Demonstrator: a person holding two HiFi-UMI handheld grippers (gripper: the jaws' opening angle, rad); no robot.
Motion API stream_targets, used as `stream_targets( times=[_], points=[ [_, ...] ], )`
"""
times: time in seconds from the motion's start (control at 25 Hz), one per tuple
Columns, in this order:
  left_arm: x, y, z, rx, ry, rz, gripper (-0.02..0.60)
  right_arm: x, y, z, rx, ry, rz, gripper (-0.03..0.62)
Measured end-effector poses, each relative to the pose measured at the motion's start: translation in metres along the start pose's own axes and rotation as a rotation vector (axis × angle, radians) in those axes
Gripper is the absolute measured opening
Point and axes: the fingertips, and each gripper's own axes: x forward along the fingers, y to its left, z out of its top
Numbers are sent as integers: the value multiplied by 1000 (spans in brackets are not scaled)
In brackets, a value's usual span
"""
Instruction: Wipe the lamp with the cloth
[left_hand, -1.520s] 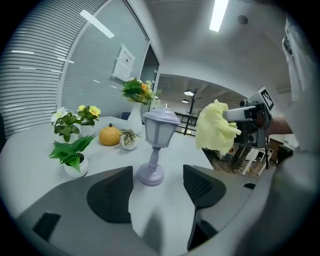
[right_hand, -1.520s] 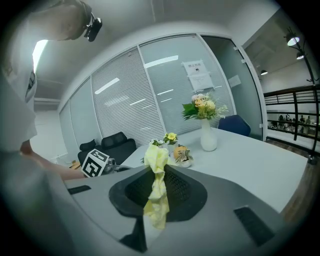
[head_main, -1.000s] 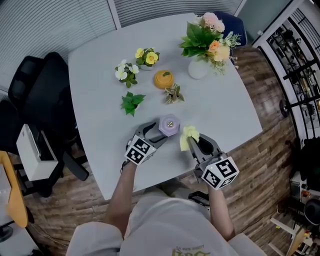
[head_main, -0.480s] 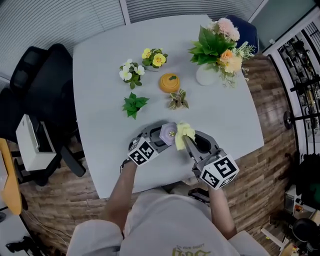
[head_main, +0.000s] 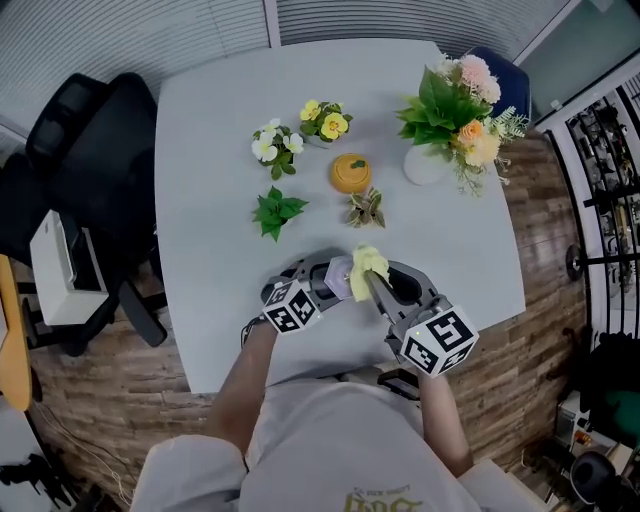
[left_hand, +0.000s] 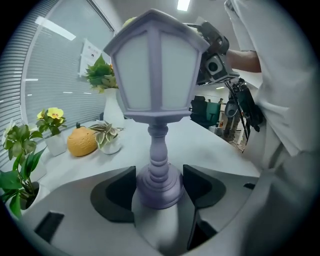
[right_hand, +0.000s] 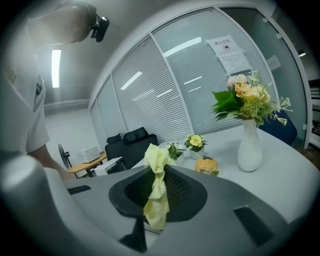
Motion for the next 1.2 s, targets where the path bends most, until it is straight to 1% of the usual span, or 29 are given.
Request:
stream_targets(
  times=[0.28, 0.52, 0.68, 0.92, 1.2],
  points=[
    [0, 1, -1, 2, 1, 4, 298, 10, -7, -12, 69, 77, -30, 55],
    [0, -1, -2, 1, 5, 1, 298, 17, -10, -15, 84, 127, -34, 56],
    [-1, -1, -1, 4, 5, 0, 298, 22, -11, -13, 71, 152, -48, 56],
    [-2, 0, -2, 3, 6, 2, 298, 32, -10, -12, 13, 213, -58, 57],
    [-1, -1, -2, 2, 7, 1, 298, 40, -9, -11, -34, 260, -70, 55]
  ],
)
